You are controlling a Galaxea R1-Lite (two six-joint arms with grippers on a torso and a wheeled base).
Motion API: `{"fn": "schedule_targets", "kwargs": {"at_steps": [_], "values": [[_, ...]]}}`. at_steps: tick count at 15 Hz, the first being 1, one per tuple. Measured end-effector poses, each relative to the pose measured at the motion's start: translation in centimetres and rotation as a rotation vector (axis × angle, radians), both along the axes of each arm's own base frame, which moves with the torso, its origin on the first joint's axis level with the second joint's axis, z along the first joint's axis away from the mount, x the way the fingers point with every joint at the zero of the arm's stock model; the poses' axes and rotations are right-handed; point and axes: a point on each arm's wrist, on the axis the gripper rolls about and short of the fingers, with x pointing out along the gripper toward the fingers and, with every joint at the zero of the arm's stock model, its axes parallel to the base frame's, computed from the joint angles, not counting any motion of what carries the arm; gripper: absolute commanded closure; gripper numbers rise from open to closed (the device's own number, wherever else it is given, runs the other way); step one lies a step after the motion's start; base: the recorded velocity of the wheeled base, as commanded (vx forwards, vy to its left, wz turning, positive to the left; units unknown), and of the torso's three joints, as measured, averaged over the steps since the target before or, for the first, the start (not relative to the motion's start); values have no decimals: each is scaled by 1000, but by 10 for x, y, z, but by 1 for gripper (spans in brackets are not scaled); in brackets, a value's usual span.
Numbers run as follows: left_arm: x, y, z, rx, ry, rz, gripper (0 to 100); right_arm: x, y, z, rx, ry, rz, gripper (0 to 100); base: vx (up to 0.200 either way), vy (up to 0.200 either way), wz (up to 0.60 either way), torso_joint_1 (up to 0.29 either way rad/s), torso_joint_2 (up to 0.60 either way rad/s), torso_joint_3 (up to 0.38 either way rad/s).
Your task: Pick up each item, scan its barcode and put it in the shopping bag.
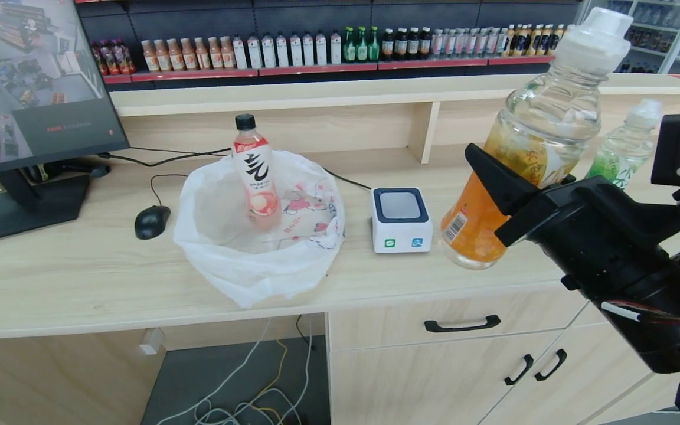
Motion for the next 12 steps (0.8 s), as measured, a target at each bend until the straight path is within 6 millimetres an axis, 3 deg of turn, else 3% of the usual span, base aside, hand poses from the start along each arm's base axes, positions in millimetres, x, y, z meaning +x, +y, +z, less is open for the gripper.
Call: {"fn": "schedule_targets", "kwargs": {"at_steps": [3,6,12], "values": [[0,0,0,0,0,0,0,-10,-12,-10,-51,19,-23,100,0,200,0,4,4,1],[0,0,0,8,0,-1,0,-12,-19,-8,-90,-9,-64,100,0,0,0,0,0,0],[0,0,0,7,0,0,0,6,-9,2,-281,-28,-63,100,0,0,0,0,0,0]]}}
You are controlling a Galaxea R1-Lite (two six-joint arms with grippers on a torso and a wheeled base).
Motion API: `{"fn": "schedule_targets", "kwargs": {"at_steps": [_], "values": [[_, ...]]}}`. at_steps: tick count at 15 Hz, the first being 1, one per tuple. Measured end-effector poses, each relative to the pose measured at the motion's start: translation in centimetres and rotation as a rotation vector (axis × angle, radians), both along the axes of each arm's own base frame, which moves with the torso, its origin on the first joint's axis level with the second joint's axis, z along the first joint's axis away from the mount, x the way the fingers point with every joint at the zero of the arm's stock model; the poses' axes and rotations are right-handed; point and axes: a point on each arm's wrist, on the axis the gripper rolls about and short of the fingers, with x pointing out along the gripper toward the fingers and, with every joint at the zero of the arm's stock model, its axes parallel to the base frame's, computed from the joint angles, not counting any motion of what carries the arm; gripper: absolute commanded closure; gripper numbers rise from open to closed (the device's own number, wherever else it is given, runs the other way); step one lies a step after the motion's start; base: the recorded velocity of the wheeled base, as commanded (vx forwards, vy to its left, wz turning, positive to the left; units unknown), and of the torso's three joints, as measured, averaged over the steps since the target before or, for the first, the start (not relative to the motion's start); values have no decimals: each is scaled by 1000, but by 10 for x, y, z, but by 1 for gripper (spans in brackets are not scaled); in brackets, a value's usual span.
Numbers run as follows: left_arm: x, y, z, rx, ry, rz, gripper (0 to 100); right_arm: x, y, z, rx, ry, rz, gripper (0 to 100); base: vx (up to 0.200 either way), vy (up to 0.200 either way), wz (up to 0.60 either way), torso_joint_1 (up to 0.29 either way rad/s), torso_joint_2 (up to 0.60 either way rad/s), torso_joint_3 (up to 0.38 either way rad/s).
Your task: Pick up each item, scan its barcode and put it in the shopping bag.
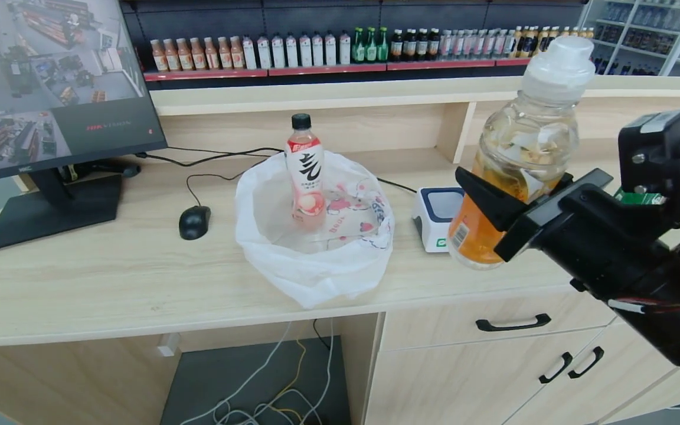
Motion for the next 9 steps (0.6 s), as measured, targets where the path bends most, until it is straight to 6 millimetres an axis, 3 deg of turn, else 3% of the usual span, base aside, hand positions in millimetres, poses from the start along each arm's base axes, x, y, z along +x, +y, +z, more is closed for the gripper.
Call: {"fn": "schedule_targets", "kwargs": {"at_steps": [5,9], "values": [[0,0,0,0,0,1,0,24,5,10,-117,23,21,100,0,0,0,0,0,0],[0,0,0,0,0,0,0,65,-17,23,-336,-195,27,100,0,0,0,0,0,0]]}}
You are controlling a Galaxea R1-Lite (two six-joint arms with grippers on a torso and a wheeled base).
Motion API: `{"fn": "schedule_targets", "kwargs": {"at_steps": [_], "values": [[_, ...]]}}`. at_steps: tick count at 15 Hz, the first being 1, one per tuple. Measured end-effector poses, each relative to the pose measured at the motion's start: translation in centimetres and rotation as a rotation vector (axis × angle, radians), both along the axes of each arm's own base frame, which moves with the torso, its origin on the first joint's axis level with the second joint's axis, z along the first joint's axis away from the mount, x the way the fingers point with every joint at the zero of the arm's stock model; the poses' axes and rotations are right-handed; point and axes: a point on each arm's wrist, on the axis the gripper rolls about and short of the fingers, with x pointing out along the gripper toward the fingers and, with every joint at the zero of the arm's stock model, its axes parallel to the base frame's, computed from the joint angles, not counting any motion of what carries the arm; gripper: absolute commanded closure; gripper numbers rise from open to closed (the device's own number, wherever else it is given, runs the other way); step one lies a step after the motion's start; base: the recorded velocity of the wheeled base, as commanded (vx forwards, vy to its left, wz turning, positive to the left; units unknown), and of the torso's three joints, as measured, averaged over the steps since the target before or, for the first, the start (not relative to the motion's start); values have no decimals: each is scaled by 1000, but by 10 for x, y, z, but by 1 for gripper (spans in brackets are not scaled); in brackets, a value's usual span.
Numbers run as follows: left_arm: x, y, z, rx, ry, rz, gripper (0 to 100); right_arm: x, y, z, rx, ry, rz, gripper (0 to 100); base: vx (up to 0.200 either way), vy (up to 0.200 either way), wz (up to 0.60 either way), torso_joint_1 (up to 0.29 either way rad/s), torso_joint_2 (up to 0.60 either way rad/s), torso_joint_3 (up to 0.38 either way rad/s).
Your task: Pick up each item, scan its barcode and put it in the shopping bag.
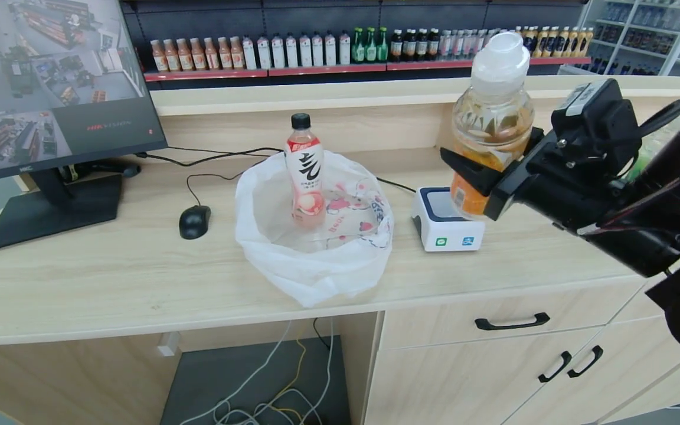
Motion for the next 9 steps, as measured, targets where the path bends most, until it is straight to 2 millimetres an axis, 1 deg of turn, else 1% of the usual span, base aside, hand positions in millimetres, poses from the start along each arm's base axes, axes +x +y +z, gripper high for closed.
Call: {"fn": "schedule_targets", "kwargs": {"at_steps": [2,6,8,9], "values": [[0,0,0,0,-1,0,0,19,-6,8,-56,-84,-5,100,0,0,0,0,0,0],[0,0,0,0,0,0,0,50,-1,21,-169,-270,1,100,0,0,0,0,0,0],[0,0,0,0,-1,0,0,58,5,16,-246,-337,74,100,0,0,0,0,0,0],[0,0,0,0,0,0,0,62,4,11,-275,-354,90,100,0,0,0,0,0,0]]}}
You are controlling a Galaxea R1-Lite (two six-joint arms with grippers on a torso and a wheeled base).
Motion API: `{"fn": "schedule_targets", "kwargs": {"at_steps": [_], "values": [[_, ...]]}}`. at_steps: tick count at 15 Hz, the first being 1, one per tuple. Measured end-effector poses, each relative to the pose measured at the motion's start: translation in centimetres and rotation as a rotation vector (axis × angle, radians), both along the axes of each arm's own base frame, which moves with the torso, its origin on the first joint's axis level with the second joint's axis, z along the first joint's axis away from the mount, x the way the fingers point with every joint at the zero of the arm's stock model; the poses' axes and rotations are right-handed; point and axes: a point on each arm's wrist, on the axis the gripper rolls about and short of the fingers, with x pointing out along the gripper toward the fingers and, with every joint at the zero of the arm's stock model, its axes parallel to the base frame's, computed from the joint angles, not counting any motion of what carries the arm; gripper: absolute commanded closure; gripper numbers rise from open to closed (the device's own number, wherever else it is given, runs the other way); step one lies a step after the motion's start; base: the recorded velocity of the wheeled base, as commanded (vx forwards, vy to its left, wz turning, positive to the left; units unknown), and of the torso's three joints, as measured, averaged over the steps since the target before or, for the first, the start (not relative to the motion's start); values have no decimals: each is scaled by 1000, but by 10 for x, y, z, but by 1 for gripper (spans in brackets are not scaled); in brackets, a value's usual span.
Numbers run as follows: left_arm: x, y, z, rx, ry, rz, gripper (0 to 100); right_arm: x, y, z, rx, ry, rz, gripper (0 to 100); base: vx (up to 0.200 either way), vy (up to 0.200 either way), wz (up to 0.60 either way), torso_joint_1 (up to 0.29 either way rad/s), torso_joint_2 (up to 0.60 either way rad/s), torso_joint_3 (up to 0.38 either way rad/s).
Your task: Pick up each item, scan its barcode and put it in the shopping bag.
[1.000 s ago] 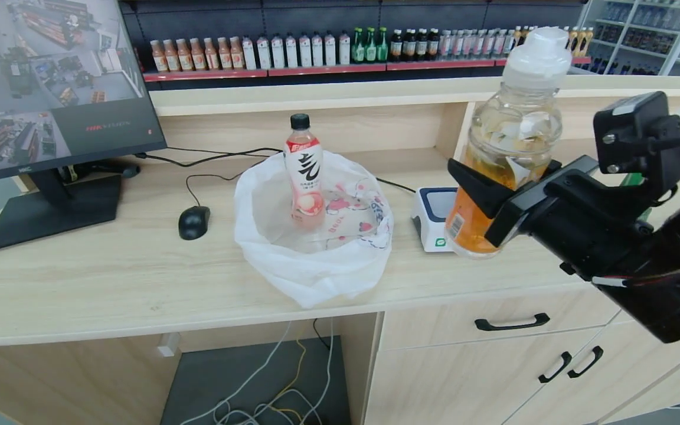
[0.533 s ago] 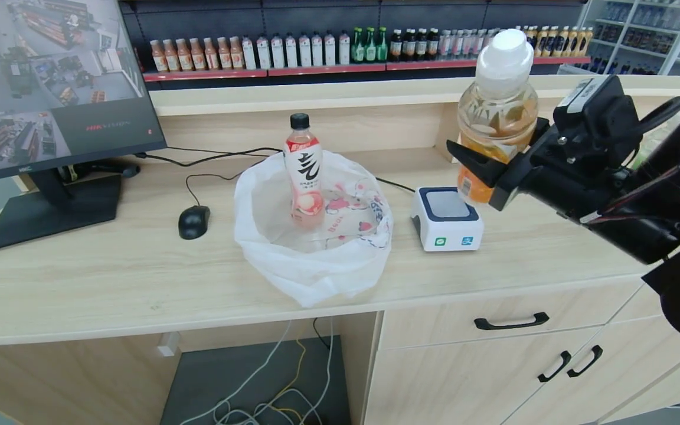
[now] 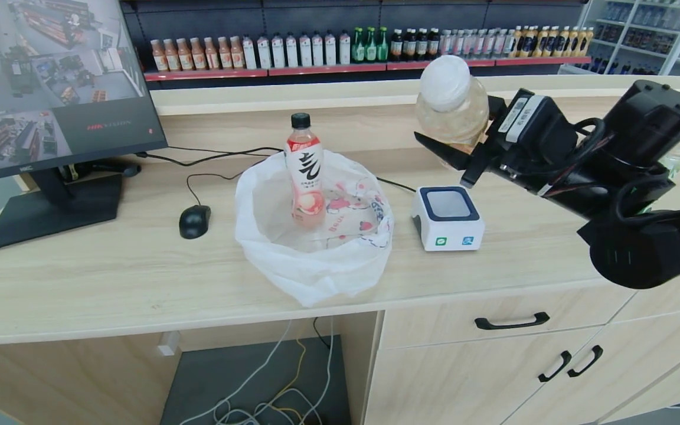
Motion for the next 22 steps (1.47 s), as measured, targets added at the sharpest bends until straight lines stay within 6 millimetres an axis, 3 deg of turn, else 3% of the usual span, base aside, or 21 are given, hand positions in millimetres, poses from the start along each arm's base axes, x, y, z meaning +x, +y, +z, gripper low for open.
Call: {"fn": "schedule_targets", "kwargs": {"at_steps": [7,12,19,22], "values": [[0,0,0,0,0,0,0,22,-30,-9,-61,-32,-12,100,0,0,0,0,0,0],[0,0,0,0,0,0,0,23,-29,-18,-85,-106,89,100,0,0,0,0,0,0],[0,0,0,0,0,0,0,26,-27,-58,-102,-75,121,100,0,0,0,0,0,0],[0,0,0,0,0,0,0,30,-28,-65,-102,-69,117,100,0,0,0,0,0,0]]}}
